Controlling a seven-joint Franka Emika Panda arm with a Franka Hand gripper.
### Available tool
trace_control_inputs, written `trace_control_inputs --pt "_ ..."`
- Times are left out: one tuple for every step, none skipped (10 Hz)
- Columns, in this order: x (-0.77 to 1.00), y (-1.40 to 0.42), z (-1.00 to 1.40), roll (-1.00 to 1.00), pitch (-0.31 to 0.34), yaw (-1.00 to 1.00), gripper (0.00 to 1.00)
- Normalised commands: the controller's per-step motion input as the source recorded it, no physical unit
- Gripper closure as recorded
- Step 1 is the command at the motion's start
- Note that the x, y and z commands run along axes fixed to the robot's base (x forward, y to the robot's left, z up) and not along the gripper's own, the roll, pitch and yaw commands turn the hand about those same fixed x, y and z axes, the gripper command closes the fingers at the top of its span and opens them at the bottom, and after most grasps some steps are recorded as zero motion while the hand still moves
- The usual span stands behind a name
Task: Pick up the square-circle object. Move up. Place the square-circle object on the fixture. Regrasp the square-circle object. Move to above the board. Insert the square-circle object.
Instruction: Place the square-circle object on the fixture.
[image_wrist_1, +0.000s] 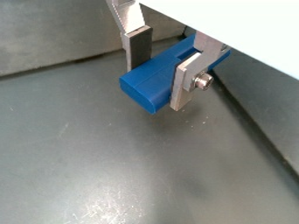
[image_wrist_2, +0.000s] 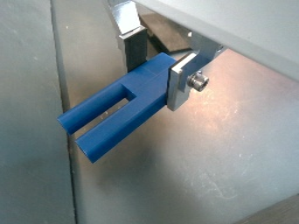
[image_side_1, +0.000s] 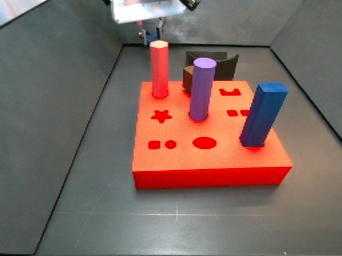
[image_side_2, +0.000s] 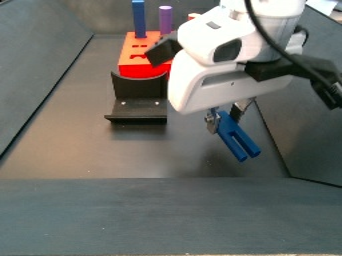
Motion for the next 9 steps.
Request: trace_control_inputs --pt "0.0 0.0 1.0 0.0 0.0 0.0 1.0" --pt "0.0 0.0 1.0 0.02 0.013 0.01 1.0" --pt "-0.01 0.0 1.0 0.03 0.04 0.0 1.0" --pt "-0.02 0.0 1.0 0.04 0.066 -0.01 1.0" --pt "-0.02 0.0 1.0 0.05 0.094 -0.01 1.0" --pt "-0.02 0.0 1.0 0.06 0.129 -0.01 1.0" --pt "-0.02 0.0 1.0 0.08 0.142 -0.01 1.0" --pt "-0.02 0.0 1.0 0.1 0.154 0.0 1.0" --pt "-0.03 0.0 1.0 0.11 0.157 0.01 1.0"
